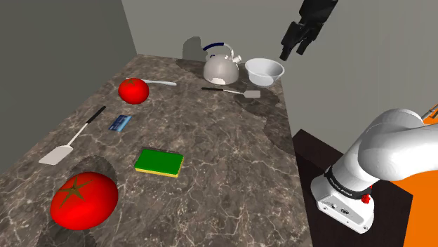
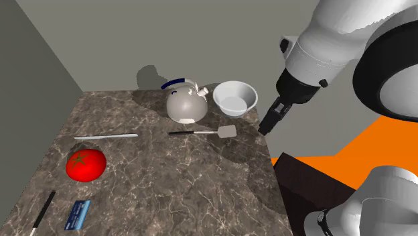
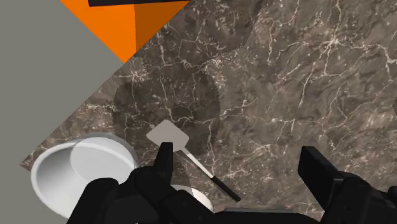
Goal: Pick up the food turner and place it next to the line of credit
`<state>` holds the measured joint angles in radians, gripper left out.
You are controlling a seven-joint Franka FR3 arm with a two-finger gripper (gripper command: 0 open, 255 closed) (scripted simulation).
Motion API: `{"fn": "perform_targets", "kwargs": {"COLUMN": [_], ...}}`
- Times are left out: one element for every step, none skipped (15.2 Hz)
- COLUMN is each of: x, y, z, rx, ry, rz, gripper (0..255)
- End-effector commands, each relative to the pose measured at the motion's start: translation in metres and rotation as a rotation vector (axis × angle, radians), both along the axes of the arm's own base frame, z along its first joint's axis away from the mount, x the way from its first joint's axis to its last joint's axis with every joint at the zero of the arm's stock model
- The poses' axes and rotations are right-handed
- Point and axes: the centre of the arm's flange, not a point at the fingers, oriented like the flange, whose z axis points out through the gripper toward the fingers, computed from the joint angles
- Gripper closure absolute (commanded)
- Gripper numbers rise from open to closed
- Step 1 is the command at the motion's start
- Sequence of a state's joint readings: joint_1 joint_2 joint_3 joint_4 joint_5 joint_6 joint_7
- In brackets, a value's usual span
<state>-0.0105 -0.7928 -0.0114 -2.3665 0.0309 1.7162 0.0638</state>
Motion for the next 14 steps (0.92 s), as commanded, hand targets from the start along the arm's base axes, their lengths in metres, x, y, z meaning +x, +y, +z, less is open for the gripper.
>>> {"fn": "perform_targets", "kwargs": {"x": [0.0, 0.01, 0.02, 0.03, 0.04, 0.05, 0.06, 0.07, 0.08, 0.09, 0.101, 0.111, 0.122, 0.132], "y": [0.0, -0.004, -0.008, -0.012, -0.015, -0.018, -0.021, -0.023, -0.026, -0.028, -0.03, -0.031, -0.032, -0.033], "z": [0.0, -0.009, -0.017, -0.026, -0.034, -0.043, -0.051, -0.06, -0.068, -0.077, -0.086, -0.094, -0.103, -0.112], "rx": [0.0, -0.003, -0.005, -0.008, -0.011, -0.013, -0.016, -0.018, -0.021, -0.024, -0.026, -0.029, -0.032, -0.034], "ry": [0.0, 0.002, 0.005, 0.007, 0.009, 0.012, 0.014, 0.016, 0.018, 0.021, 0.023, 0.025, 0.028, 0.03], "rz": [0.0, 0.028, 0.056, 0.084, 0.113, 0.141, 0.169, 0.197, 0.225, 0.253, 0.281, 0.31, 0.338, 0.366], "gripper": [0, 0, 0, 0, 0, 0, 0, 0, 0, 0, 0, 0, 0, 0]}}
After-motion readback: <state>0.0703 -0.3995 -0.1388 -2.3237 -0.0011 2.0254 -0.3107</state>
